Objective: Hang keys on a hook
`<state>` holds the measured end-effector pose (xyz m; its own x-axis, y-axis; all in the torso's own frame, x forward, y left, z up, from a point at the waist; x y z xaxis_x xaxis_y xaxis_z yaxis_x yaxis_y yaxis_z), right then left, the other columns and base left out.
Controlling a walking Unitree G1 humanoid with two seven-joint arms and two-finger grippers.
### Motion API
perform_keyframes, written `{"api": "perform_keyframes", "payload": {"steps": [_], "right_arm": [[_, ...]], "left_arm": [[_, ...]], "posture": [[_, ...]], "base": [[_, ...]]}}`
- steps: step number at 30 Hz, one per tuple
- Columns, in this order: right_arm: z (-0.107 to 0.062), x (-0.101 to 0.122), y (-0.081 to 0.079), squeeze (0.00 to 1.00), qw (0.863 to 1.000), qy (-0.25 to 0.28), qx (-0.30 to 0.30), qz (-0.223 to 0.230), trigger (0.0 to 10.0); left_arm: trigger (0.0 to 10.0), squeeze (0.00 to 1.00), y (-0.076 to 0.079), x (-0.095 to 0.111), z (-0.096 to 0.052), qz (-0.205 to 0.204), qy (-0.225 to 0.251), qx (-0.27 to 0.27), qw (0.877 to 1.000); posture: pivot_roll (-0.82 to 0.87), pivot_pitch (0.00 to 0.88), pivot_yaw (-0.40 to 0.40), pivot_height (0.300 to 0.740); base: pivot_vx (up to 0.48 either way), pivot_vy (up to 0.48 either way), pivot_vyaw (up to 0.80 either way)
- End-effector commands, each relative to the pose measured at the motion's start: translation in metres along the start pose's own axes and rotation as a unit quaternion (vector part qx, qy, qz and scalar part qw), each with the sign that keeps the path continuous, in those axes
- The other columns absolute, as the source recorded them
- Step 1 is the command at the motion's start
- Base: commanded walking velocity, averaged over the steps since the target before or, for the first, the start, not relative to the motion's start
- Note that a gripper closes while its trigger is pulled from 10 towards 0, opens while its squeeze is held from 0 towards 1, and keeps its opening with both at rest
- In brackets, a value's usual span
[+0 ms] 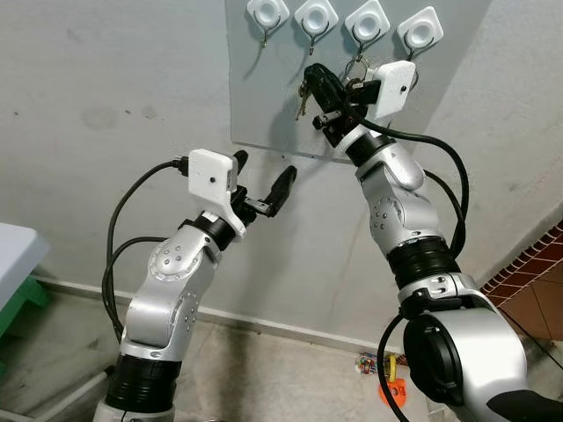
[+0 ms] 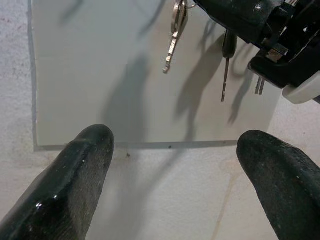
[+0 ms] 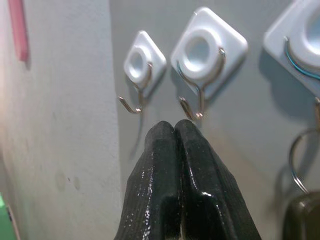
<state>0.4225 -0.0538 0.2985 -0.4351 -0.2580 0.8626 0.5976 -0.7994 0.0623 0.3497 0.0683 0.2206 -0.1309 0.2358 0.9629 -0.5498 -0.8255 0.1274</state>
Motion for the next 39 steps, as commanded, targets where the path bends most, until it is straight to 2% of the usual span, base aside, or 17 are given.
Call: {"api": "perform_keyframes", "payload": {"steps": [1, 6, 14, 22, 24, 30, 39], "right_arm": [[0.006, 0.017, -0.004, 0.00, 0.999, 0.030, 0.016, -0.004, 10.0], [0.005, 0.021, -0.008, 0.00, 0.999, 0.045, 0.026, 0.005, 10.0], [0.007, 0.029, -0.002, 0.00, 0.998, 0.060, 0.011, 0.019, 10.0], [0.011, 0.027, 0.010, 0.00, 0.996, 0.055, -0.025, 0.071, 10.0], [0.012, 0.027, 0.011, 0.00, 0.996, 0.052, -0.028, 0.074, 10.0], [0.014, 0.021, 0.014, 0.00, 0.991, 0.044, -0.042, 0.122, 10.0], [0.016, 0.020, 0.010, 0.00, 0.990, 0.046, -0.032, 0.133, 10.0]], "left_arm": [[10.0, 0.00, 0.009, 0.005, 0.002, 0.006, 0.006, -0.019, 1.000], [10.0, 0.00, 0.011, 0.003, 0.002, 0.002, 0.005, -0.021, 1.000], [10.0, 0.00, 0.013, 0.001, 0.001, 0.000, 0.003, -0.024, 1.000], [10.0, 0.00, 0.013, 0.003, 0.001, 0.001, 0.005, -0.024, 1.000], [10.0, 0.00, 0.012, 0.003, 0.002, 0.000, 0.005, -0.023, 1.000], [10.0, 0.00, 0.012, 0.003, 0.001, 0.000, 0.006, -0.020, 1.000], [10.0, 0.00, 0.010, 0.005, 0.000, -0.002, 0.009, -0.013, 1.000]], "posture": [[0.02, 0.083, -0.028, 0.740], [0.02, 0.080, -0.030, 0.740], [0.02, 0.077, -0.030, 0.740], [0.02, 0.079, -0.028, 0.740], [0.02, 0.080, -0.029, 0.740], [0.03, 0.086, -0.032, 0.740], [0.03, 0.093, -0.036, 0.740]], "base": [[0.000, 0.000, 0.00], [0.000, 0.000, 0.00], [0.000, 0.000, 0.00], [0.000, 0.000, 0.00], [0.000, 0.000, 0.00], [0.000, 0.000, 0.00], [0.000, 0.000, 0.00]]}}
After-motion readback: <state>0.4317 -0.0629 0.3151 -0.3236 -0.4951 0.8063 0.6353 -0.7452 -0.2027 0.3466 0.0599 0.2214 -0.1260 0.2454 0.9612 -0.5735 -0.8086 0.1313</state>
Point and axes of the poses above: a point about 5 cm out from each wrist's last joint towards the gripper, its own z axis pointing out of the wrist towards the gripper, its own x axis along the axis of the wrist's last joint, y = z × x, the point moved 5 cm from there along z, pointing out of the wrist towards the gripper, and after that the axes turned 5 degrees about -z, right-handed, at the moved point
